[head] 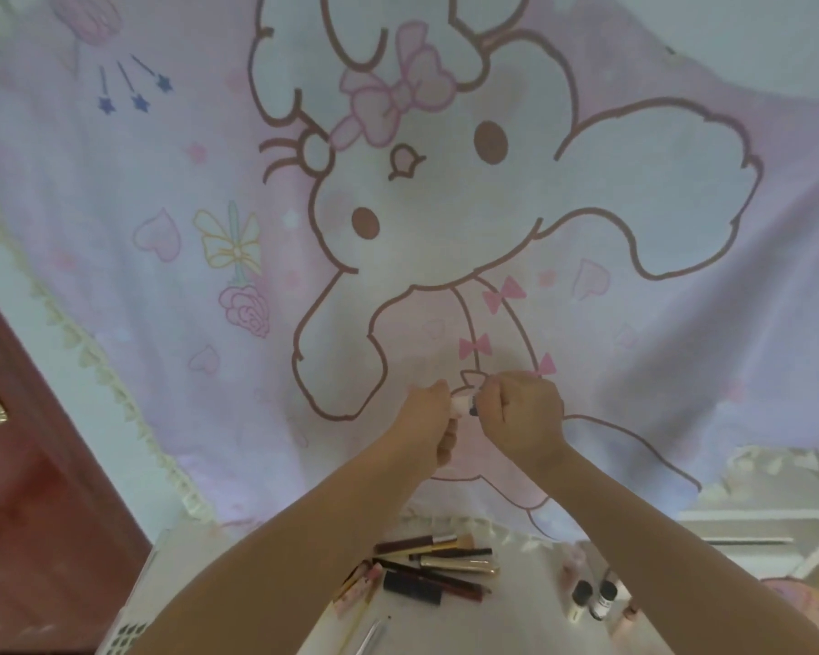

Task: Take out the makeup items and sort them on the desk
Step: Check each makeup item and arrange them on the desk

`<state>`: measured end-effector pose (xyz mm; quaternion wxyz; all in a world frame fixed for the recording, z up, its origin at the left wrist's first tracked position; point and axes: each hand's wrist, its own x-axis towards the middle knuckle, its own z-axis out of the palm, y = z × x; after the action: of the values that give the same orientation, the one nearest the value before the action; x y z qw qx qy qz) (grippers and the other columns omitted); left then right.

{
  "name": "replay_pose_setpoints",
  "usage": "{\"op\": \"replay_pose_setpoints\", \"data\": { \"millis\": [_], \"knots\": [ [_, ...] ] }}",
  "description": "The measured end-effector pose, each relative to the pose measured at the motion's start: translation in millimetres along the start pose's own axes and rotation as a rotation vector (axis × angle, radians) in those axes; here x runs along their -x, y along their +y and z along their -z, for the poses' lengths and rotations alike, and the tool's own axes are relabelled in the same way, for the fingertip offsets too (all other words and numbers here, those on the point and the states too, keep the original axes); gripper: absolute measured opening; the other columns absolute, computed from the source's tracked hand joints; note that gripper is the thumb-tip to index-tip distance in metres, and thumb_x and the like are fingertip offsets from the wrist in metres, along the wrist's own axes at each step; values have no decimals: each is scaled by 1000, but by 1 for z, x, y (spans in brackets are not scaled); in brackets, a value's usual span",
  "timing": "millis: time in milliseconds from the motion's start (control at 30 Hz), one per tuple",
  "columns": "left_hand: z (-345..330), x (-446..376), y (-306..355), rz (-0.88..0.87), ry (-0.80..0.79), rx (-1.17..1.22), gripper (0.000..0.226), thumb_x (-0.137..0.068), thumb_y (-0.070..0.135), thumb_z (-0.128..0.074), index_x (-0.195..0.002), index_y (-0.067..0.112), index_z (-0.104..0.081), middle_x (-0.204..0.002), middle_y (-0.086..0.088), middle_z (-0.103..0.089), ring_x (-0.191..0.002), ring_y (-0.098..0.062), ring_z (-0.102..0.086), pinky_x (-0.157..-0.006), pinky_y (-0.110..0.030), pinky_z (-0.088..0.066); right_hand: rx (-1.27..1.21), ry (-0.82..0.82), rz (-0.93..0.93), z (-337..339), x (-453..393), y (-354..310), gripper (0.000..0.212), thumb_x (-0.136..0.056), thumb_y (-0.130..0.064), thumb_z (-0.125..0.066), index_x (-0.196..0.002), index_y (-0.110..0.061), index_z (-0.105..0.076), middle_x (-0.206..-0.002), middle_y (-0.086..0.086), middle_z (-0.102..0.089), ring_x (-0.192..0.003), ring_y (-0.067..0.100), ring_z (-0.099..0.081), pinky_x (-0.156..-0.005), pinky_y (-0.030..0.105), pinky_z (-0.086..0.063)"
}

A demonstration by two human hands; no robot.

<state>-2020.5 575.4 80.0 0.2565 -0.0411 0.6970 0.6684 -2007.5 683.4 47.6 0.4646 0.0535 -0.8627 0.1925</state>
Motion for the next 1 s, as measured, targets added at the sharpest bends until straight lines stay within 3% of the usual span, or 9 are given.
{"op": "replay_pose_setpoints", "data": {
  "millis": [100,233,333,500,633,733,800,867,1000],
  "knots": [
    [2,-2,-2,-120,7,-34,41,-101,30,-25,-66,14,-41,-42,3,-32,-31,-7,-27,-38,-16,-20,-246,-164,-335,2,-6,-11,49,-87,-15,-36,-38,-14,-42,-37,1,-40,-34,14,-33,-33,13,-16],
    [8,-7,-16,-587,137,-447,34,-100,27,-25,-69,22,-38,-62,4,-36,-54,-8,-35,-50,-16,-29,-593,-489,-1036,9,-17,-16,41,-95,-21,-35,-54,-14,-36,-35,-5,-32,-32,8,-27,-35,17,-21],
    [12,-11,-25,-803,251,-640,31,-99,32,-22,-80,15,-39,-60,7,-34,-51,-5,-33,-48,-15,-29,-676,-530,-1152,8,-20,-21,44,-95,-35,-37,-56,-15,-37,-28,-8,-26,-24,7,-22,-31,15,-18],
    [4,-8,-4,-804,322,-493,37,-100,20,-26,-64,23,-32,-59,5,-34,-52,-7,-32,-49,-20,-25,-632,-287,-1079,10,-27,-33,40,-95,-21,-35,-56,-14,-40,-54,1,-35,-48,12,-31,-47,23,-25],
    [-7,-6,12,-566,253,-193,42,-101,19,-26,-59,17,-34,-56,0,-35,-49,-11,-32,-50,-27,-25,-354,-41,-539,12,-24,-28,43,-88,-31,-28,-46,-25,-29,-47,-5,-38,-41,2,-31,-42,11,-31],
    [-6,-4,16,-286,65,-22,43,-101,23,-24,-61,13,-37,-41,0,-32,-31,-9,-28,-41,-19,-20,-306,-61,-182,13,-24,-14,34,-78,-33,-24,-44,-31,-23,-41,-17,-27,-33,5,-40,-39,10,-29],
    [0,-3,17,-265,-6,-50,41,-101,25,-24,-63,15,-38,-37,4,-31,-28,-7,-25,-38,-16,-19,-271,-88,-61,16,-24,-5,35,-84,-28,-30,-49,-30,-25,-48,-20,-25,-36,2,-29,-42,13,-28],
    [6,-4,15,-348,-9,-128,40,-101,29,-24,-67,15,-40,-47,1,-31,-35,-7,-26,-38,-17,-21,-295,-200,-126,20,-27,2,39,-93,-24,-38,-55,-30,-31,-50,-14,-34,-43,2,-33,-46,11,-32],
    [12,-7,7,-420,17,-151,29,-101,29,-27,-84,11,-43,-54,1,-31,-31,-1,-30,-43,-18,-26,-575,-589,-541,30,-30,3,40,-99,-27,-33,-63,-17,-49,-34,-6,-47,-30,3,-39,-38,16,-31]
  ]
}}
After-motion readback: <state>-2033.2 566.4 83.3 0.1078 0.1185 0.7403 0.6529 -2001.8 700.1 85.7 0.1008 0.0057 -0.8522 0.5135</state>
